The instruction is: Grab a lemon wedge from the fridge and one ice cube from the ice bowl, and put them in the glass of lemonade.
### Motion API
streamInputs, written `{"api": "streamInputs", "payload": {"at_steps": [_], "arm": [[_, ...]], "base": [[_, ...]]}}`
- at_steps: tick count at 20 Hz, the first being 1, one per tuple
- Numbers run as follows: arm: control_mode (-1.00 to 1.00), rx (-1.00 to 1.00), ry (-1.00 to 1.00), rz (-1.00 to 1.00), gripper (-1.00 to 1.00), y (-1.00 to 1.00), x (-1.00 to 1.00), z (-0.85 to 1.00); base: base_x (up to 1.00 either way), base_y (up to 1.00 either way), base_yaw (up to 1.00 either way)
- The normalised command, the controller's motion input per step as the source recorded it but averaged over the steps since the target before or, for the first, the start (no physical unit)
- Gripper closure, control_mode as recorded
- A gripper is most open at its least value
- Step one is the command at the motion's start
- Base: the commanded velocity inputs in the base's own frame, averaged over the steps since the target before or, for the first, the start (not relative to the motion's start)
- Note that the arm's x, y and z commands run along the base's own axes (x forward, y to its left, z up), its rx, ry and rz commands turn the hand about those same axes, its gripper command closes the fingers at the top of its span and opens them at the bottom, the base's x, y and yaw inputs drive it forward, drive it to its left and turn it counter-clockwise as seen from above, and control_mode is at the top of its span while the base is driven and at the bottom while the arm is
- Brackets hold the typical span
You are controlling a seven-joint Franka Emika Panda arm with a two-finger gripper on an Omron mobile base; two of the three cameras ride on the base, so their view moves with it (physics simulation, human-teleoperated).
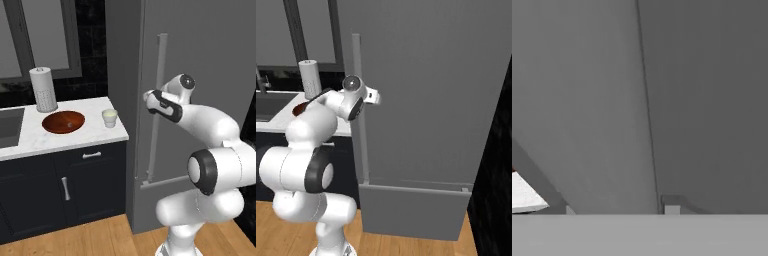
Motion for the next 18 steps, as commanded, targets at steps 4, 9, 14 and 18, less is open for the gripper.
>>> {"api": "streamInputs", "payload": {"at_steps": [4, 9, 14, 18], "arm": [[-1.00, 0.06, 0.09, -0.08, 1.00, -0.82, -1.00, 0.11], [-1.00, 0.08, 0.01, -0.09, 1.00, -0.98, -1.00, 0.02], [-1.00, 0.08, 0.00, -0.13, 1.00, -1.00, -1.00, 0.00], [-1.00, 0.09, 0.00, -0.15, 1.00, -1.00, -1.00, 0.00]], "base": [[0.00, 0.00, 0.00], [0.00, 0.00, 0.00], [0.00, 0.00, 0.00], [0.00, 0.00, 0.00]]}}
